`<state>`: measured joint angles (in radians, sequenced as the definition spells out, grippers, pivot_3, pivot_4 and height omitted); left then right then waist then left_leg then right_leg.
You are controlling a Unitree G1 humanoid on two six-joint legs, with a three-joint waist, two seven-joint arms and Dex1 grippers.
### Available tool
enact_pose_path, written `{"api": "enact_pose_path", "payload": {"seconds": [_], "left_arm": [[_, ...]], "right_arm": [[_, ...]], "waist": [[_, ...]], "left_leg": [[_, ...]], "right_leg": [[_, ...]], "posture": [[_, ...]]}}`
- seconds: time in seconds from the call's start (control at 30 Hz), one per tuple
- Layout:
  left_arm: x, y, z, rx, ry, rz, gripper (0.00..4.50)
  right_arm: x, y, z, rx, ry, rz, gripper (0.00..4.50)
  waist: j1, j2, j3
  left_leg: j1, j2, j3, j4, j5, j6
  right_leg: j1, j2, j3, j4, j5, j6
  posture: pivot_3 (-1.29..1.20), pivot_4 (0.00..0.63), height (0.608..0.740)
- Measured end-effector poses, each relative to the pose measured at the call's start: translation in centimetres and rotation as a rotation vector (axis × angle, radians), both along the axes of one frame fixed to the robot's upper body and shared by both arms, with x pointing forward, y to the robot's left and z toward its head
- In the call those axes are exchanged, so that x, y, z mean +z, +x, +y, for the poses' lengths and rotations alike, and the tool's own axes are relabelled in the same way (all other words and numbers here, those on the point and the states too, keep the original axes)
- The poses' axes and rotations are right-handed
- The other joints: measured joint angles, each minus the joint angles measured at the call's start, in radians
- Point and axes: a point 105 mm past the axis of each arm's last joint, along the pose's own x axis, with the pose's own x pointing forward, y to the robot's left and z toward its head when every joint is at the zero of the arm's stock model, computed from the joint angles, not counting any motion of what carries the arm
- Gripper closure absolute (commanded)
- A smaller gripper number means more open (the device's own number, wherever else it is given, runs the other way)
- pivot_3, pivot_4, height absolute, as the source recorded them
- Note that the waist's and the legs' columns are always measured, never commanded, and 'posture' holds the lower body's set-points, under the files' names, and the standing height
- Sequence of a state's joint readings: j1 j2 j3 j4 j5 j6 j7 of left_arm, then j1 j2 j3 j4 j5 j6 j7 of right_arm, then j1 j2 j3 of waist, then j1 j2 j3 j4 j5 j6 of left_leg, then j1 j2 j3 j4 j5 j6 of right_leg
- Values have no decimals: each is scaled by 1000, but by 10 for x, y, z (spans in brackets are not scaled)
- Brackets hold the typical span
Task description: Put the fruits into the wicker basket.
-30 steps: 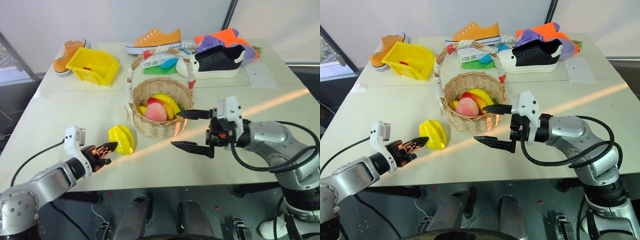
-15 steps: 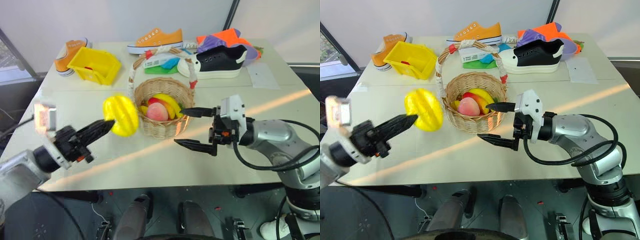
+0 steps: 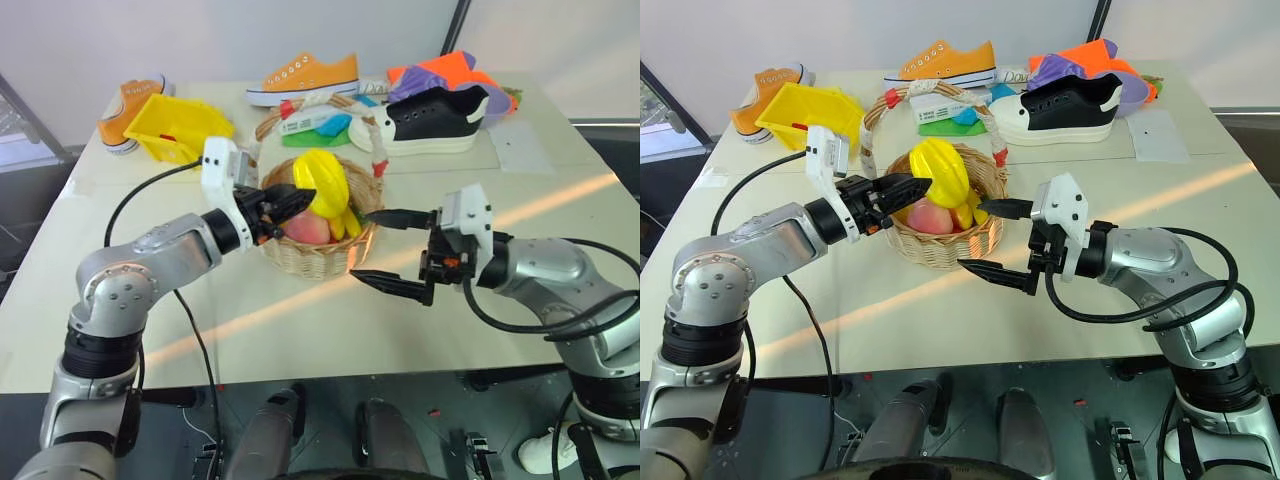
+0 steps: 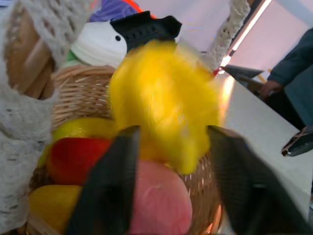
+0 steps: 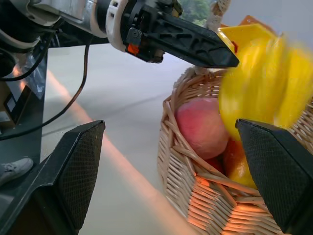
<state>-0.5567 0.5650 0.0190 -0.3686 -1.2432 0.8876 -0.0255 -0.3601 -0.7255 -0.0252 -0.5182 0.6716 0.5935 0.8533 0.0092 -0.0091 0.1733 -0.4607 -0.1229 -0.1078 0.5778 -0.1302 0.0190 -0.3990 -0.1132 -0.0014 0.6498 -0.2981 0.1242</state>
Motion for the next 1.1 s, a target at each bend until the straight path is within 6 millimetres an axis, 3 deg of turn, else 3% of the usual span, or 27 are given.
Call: {"api": "enact_pose_path", "payload": {"seconds": [0.1,0.17,0.3,0.43,0.6,0.7,0.8,0.83,0.93,1.03,1.1], "left_arm": [[4,-11,7,-42,-17,-40,1373],[3,-26,23,-58,-30,-73,1373],[-13,-39,63,18,-15,-97,1373],[-9,-48,91,114,-6,-230,1373],[-4,-61,84,67,13,-318,1373],[-8,-64,81,57,35,-324,1331],[-10,-64,81,60,44,-329,1331],[-11,-64,80,58,44,-327,1331],[-13,-65,77,39,42,-317,1331],[-16,-65,72,22,46,-307,1331],[-18,-64,68,7,47,-305,1331]], "right_arm": [[3,5,-3,-46,16,-8,0],[6,14,-4,-99,37,-20,0],[5,46,-14,-263,76,-27,0],[1,81,-21,-412,128,-14,0],[3,108,-22,-484,183,-11,0],[3,120,-20,-501,208,3,881],[0,126,-17,-505,231,33,2407],[-1,127,-17,-508,234,39,2712],[-1,128,-21,-530,237,35,4367],[9,128,-34,-581,271,3,4498],[22,128,-55,-664,294,-45,4498]], "waist": [[-3,0,0],[-11,0,0],[-19,1,0],[-16,1,0],[-8,1,0],[-8,2,0],[-7,2,0],[-6,2,0],[-4,2,0],[-1,2,1],[5,2,1]], "left_leg": [[0,0,0,1,0,0],[1,0,0,1,-1,-1],[2,0,0,1,-1,-2],[2,0,0,1,-2,-2],[2,0,0,1,-1,-2],[2,0,0,0,-1,-3],[2,0,0,-1,-1,-3],[2,0,0,-1,-1,-3],[2,0,0,0,-1,-3],[2,0,0,0,-1,-3],[1,0,0,0,-1,-3]], "right_leg": [[1,0,0,-1,-1,-3],[1,0,1,0,-1,-3],[-1,0,1,0,-1,-4],[-1,0,0,-2,-1,-5],[-2,1,0,-1,-1,-4],[-3,1,1,0,-1,-4],[-4,1,1,1,0,-3],[-4,1,1,1,0,-3],[-4,1,1,1,0,-3],[-4,1,1,2,0,-3],[-4,1,1,2,0,-3]], "posture": [[0,150,740],[0,150,740],[0,150,740],[0,150,740],[0,150,740],[0,150,740],[0,150,740],[0,150,740],[0,150,740],[0,150,740],[0,150,740]]}}
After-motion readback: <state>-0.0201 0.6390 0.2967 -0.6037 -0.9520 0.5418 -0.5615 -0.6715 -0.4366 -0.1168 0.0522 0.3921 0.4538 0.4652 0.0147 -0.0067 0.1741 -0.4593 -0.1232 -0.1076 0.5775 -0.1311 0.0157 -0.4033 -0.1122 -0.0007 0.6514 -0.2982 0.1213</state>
